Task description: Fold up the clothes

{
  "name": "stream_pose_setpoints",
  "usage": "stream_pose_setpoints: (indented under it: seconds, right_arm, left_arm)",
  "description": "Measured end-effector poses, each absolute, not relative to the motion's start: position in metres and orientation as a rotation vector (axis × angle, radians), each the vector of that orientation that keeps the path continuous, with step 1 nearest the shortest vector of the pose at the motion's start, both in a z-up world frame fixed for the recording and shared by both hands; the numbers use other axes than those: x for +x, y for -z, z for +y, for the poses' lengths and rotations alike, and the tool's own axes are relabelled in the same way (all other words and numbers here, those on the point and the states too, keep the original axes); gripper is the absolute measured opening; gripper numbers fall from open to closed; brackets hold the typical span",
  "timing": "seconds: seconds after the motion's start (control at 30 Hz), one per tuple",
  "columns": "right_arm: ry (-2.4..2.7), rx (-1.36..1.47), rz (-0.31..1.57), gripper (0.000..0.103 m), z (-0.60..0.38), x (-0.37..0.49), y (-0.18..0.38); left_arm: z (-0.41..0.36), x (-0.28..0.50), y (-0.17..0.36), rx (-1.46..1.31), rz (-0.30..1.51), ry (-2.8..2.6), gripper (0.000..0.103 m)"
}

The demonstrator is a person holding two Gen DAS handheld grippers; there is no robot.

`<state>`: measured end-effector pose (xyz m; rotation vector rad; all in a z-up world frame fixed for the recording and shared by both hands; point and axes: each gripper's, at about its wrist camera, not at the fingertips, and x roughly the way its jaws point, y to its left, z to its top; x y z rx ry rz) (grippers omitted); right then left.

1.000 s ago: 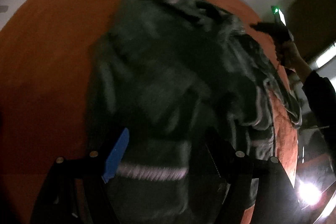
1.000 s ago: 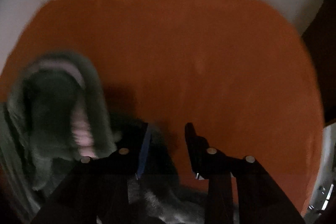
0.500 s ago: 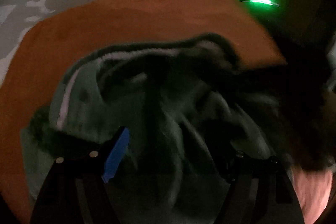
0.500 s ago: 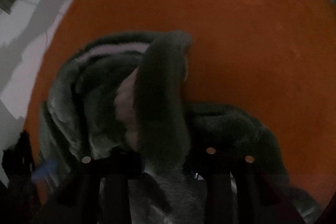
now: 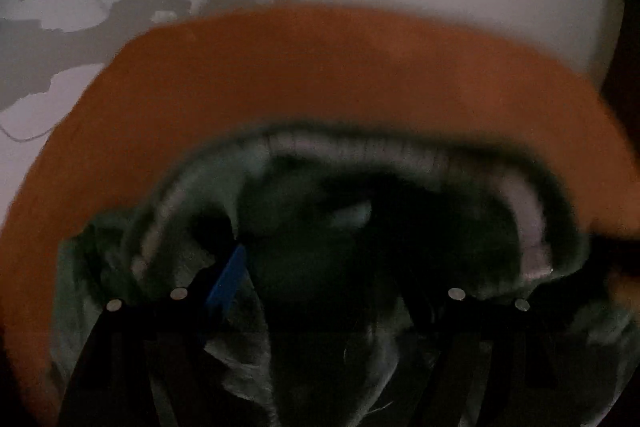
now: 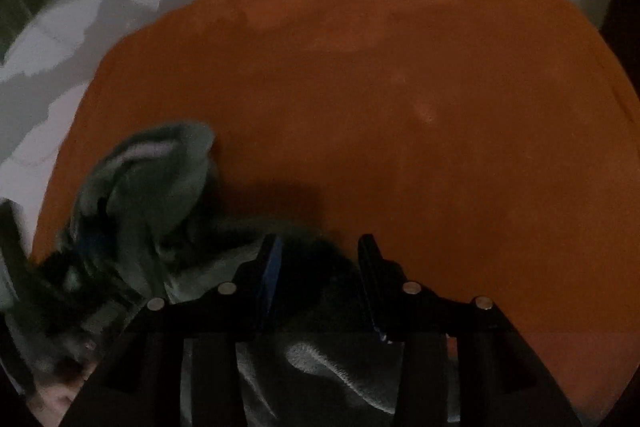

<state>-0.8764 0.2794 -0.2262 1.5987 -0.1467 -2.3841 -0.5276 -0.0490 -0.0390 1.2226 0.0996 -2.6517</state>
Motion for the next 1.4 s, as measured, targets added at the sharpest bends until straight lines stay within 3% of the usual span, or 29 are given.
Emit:
stream_pose_setpoints:
  seconds: [0.13,0.17,0.2,0.27,0.33,0.4,0.47,0.53,0.6,0.7,0.83,0.93,1.07,1.1,1.23,1.4]
  right_arm:
    - [2.369,1.634,-0.013,0.034,0.266,-0.875,0.238]
    - [2.393,1.617,0.003,0.025,0.263,-0.874,0.238]
    - [2.445,1.606,0.033,0.006,0.263,-0.875,0.236]
    - [2.587,1.595,0.077,0.006,0.267,-0.881,0.229]
    - [2.578,1.692,-0.029,0.008,0.285,-0.886,0.235]
    - [2.482,1.797,-0.016,0.009,0.285,-0.889,0.248]
    - [2.473,1.751,0.046,0.018,0.281,-0.883,0.243]
    - [2.551,1.634,0.024,0.034,0.288,-0.872,0.221]
    - [2.695,1.482,-0.058,0.043,0.305,-0.856,0.191]
    - [2.612,1.359,-0.288,0.043,0.322,-0.836,0.172]
    - [2.457,1.568,-0.179,0.038,0.287,-0.824,0.207]
    - [2.415,1.533,-0.274,0.032,0.296,-0.810,0.211]
    - [2.417,1.523,-0.348,0.021,0.314,-0.808,0.211]
    - [2.409,1.562,-0.347,0.014,0.311,-0.816,0.217]
    - [2.351,1.714,-0.369,0.013,0.305,-0.849,0.240]
    - [2.355,1.633,-0.307,0.013,0.302,-0.849,0.237]
  left_arm:
    - [-0.028,-0.542,0.046,1.402,0.028,2.744,0.076]
    - [-0.022,-0.540,0.046,1.402,-0.014,2.760,0.076]
    - [-0.016,-0.539,0.048,1.407,-0.045,2.779,0.076]
    - [-0.003,-0.536,0.053,1.417,-0.111,2.813,0.076]
    - [0.012,-0.541,0.066,1.431,-0.292,2.731,0.076]
    - [0.017,-0.553,0.081,1.447,-0.423,2.599,0.076]
    - [0.008,-0.558,0.082,1.418,-0.376,2.539,0.076]
    - [-0.009,-0.562,0.082,1.366,-0.334,2.451,0.073]
    - [-0.026,-0.561,0.083,1.381,-0.267,2.410,0.071]
    - [-0.051,-0.561,0.082,1.457,-0.037,2.459,0.071]
    - [-0.076,-0.543,0.049,1.415,0.268,2.557,0.071]
    - [-0.093,-0.520,0.022,1.410,0.468,2.614,0.071]
    - [-0.112,-0.450,-0.011,1.413,0.504,2.732,0.071]
    - [-0.115,-0.429,-0.019,1.417,0.518,2.764,0.071]
    - [-0.125,-0.359,-0.031,1.456,0.570,2.839,0.071]
    - [-0.129,-0.287,-0.026,1.456,0.577,2.880,0.071]
